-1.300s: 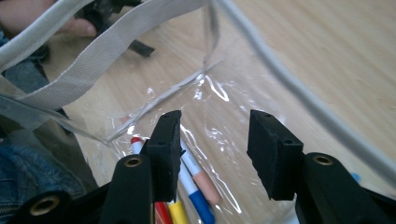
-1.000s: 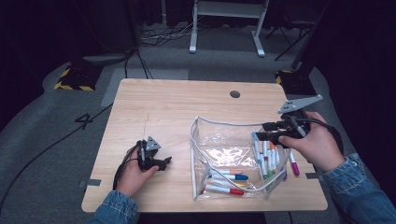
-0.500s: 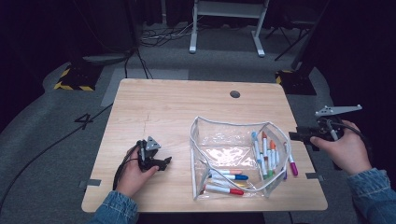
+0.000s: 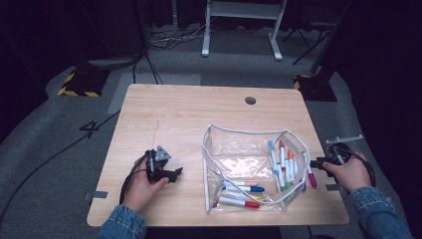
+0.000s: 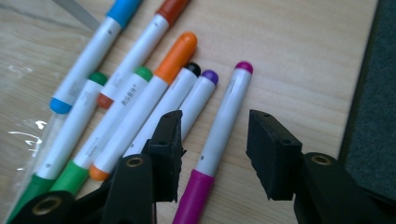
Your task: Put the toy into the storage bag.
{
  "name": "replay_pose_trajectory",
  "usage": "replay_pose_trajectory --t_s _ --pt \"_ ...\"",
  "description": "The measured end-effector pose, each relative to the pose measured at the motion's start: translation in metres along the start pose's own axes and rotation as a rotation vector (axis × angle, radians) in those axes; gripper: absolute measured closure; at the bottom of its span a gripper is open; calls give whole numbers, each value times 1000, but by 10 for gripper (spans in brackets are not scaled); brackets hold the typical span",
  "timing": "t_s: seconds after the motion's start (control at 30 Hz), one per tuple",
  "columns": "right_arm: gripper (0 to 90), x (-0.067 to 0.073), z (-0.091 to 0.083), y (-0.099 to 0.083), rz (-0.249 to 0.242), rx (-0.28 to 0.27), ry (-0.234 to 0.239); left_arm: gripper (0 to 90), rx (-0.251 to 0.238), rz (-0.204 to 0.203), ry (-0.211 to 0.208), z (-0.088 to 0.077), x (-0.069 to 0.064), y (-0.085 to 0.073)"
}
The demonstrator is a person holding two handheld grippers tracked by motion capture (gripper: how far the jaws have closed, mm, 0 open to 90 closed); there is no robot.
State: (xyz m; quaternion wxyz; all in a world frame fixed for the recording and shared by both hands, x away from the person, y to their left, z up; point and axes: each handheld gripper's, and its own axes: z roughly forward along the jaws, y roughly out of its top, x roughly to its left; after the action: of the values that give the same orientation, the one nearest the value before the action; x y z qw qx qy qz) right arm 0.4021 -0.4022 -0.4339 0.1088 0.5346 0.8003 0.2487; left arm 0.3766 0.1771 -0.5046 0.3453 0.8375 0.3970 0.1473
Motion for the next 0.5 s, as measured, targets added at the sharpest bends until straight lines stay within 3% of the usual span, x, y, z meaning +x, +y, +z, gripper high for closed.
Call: replay_pose_trajectory --t_s 0.17,0.37,0.43,0.5 --pt "621 -2 22 -5 14 55 -16 203 0 0 0 0 0 0" --pt "702 -2 33 -10 41 113 -49 203 1 7 5 -1 0 0" --pt "763 -2 33 -10 34 113 -67 203 1 7 5 -1 0 0" --pt "768 -1 33 -10 55 122 -78 203 1 7 5 -1 0 0"
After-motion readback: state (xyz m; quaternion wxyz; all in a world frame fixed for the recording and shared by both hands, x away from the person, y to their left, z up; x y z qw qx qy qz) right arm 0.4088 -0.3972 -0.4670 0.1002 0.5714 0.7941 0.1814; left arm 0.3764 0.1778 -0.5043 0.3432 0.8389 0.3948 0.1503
